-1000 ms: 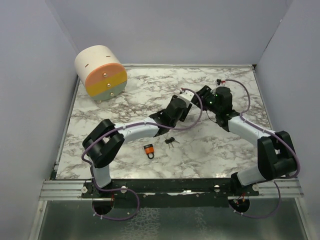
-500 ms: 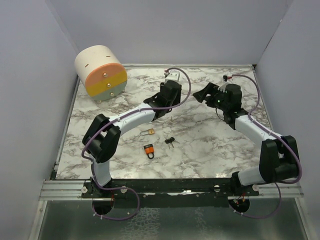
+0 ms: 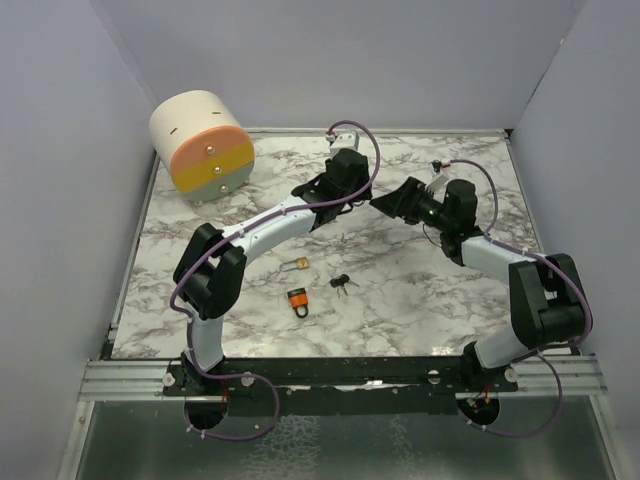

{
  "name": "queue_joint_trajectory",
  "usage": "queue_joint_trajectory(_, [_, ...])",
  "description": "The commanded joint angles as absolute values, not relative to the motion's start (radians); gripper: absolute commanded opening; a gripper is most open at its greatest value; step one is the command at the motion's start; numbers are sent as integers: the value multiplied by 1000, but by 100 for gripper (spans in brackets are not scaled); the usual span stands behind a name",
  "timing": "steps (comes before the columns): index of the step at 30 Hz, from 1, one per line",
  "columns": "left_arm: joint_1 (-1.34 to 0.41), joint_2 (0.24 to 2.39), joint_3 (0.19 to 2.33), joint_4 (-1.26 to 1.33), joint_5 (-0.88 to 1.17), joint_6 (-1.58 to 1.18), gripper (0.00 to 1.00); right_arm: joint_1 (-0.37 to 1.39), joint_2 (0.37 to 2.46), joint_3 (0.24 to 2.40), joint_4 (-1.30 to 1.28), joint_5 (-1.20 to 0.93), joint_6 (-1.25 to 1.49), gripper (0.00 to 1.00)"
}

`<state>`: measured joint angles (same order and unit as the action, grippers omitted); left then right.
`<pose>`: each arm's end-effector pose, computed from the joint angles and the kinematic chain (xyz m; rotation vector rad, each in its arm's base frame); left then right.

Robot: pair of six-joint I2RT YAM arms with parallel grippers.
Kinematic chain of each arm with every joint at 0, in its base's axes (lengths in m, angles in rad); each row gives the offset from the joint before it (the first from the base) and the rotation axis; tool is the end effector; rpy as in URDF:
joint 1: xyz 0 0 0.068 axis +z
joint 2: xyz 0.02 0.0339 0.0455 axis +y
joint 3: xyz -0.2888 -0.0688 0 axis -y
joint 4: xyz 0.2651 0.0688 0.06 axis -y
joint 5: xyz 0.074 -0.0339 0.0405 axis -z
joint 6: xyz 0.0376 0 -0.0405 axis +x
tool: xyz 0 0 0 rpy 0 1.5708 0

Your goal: Unlock with the key

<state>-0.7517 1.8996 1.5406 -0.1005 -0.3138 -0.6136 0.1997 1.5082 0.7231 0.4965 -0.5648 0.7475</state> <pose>0.3592 -0.3199 0.3012 -0.0592 2.0490 -0.5487 0.3226 0.0858 0.2267 0.1203 1.9800 1.1605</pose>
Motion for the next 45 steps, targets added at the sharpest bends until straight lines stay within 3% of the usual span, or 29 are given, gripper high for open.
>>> queue_joint_trajectory(1, [-747, 1885, 1544, -43, -271, -668, 0, 203, 1566, 700, 671, -666, 854, 82])
queue_joint_trajectory(35, [-744, 1714, 1401, 119, -130, -748, 0, 204, 1730, 775, 703, -650, 871, 82])
queue_joint_trajectory(45, [-703, 1745, 1459, -46, -350, -638, 0, 202, 1595, 737, 552, -480, 799, 82])
